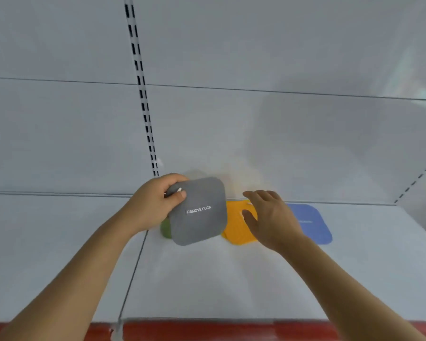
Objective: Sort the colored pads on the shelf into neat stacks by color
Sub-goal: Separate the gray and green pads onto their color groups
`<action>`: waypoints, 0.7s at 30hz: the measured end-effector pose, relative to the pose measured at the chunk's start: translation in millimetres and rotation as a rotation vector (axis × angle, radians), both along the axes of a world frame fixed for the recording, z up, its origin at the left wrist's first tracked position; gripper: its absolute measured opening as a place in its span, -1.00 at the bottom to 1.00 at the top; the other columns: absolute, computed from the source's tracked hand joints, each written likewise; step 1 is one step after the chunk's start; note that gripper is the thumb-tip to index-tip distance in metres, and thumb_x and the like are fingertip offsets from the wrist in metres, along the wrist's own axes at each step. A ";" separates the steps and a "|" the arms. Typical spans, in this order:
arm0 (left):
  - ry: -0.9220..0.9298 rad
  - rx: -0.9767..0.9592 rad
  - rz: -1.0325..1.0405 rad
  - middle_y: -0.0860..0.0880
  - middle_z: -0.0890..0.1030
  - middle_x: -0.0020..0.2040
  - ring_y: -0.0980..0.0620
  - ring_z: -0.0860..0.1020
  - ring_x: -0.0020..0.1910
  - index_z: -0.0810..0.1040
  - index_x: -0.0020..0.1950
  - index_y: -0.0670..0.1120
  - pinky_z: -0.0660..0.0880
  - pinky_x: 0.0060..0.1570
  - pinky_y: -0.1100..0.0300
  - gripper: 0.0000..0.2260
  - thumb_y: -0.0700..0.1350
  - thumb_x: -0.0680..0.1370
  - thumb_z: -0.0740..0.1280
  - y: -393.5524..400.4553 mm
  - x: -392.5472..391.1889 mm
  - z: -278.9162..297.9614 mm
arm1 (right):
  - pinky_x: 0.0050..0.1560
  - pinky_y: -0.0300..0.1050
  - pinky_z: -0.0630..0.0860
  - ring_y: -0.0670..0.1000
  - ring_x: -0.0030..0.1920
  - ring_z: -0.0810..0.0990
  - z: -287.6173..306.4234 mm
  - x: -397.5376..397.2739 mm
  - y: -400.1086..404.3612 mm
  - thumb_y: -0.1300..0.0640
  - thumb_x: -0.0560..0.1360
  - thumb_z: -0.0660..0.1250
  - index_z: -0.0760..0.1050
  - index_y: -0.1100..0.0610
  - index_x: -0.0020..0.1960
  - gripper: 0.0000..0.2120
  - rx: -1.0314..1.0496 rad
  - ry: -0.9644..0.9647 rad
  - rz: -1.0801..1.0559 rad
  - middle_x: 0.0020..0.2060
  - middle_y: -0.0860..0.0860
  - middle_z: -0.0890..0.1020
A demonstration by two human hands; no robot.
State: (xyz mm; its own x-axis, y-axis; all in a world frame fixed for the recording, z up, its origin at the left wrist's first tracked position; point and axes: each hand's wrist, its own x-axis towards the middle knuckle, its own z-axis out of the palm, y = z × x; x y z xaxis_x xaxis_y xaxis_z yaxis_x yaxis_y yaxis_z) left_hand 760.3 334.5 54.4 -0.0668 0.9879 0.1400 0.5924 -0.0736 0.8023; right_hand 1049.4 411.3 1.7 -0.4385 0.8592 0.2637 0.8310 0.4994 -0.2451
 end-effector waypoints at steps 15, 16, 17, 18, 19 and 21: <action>0.020 0.011 -0.425 0.25 0.69 -0.10 0.10 0.66 -0.04 0.66 0.18 0.10 0.59 0.02 0.08 -0.80 -0.18 0.67 0.35 91.7 289.9 0.0 | 0.36 0.01 0.51 0.08 0.43 0.47 0.7 286.1 -27.9 -0.14 0.65 0.23 0.40 -0.04 0.51 -0.54 0.068 -0.016 -0.343 0.40 -0.07 0.55; 0.020 0.001 -0.429 0.22 0.69 -0.10 0.07 0.66 -0.05 0.66 0.17 0.11 0.60 -0.01 0.07 -0.80 -0.17 0.67 0.35 99.3 309.2 -3.3 | 0.36 0.00 0.50 0.07 0.43 0.46 0.7 304.4 -25.9 -0.15 0.66 0.22 0.39 -0.05 0.52 -0.54 0.056 -0.025 -0.340 0.41 -0.08 0.54; 0.027 -0.012 -0.432 0.17 0.70 -0.09 0.03 0.67 -0.04 0.65 0.16 0.13 0.61 -0.05 0.05 -0.80 -0.16 0.68 0.34 107.4 327.9 -8.1 | 0.37 -0.01 0.50 0.05 0.45 0.45 0.1 322.0 -23.9 -0.16 0.66 0.21 0.37 -0.07 0.53 -0.54 0.047 -0.041 -0.337 0.42 -0.09 0.53; 0.045 -0.022 -0.423 0.13 0.70 -0.09 -0.01 0.67 -0.04 0.65 0.16 0.14 0.63 -0.07 0.01 -0.81 -0.14 0.67 0.34 116.0 345.1 -14.5 | 0.37 -0.02 0.49 0.04 0.46 0.43 -0.4 338.1 -21.4 -0.17 0.67 0.20 0.36 -0.08 0.53 -0.54 0.040 -0.056 -0.334 0.43 -0.10 0.52; 0.064 -0.032 -0.397 0.12 0.69 -0.09 -0.04 0.67 -0.04 0.64 0.15 0.15 0.65 -0.07 -0.03 -0.81 -0.13 0.67 0.34 124.9 360.1 -22.6 | 0.37 -0.03 0.49 0.03 0.47 0.42 -0.6 352.8 -18.5 -0.17 0.67 0.19 0.34 -0.09 0.54 -0.53 0.029 -0.064 -0.331 0.44 -0.11 0.50; 0.122 -0.046 -0.327 0.14 0.68 -0.07 -0.01 0.66 -0.02 0.62 0.15 0.16 0.65 0.01 -0.06 -0.81 -0.12 0.66 0.33 141.2 384.3 -41.1 | 0.40 -0.04 0.47 0.02 0.49 0.40 -0.8 377.1 -13.1 -0.18 0.68 0.17 0.32 -0.09 0.55 -0.53 0.001 -0.066 -0.328 0.46 -0.12 0.48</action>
State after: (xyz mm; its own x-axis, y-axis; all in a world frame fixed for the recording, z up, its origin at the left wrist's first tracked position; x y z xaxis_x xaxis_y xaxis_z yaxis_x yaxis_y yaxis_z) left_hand 1144.6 475.6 13.4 0.2689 0.9596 0.0822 0.6348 -0.2408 0.7342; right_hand 1426.5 398.2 0.9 -0.1543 0.9572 0.2447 0.9616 0.2024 -0.1856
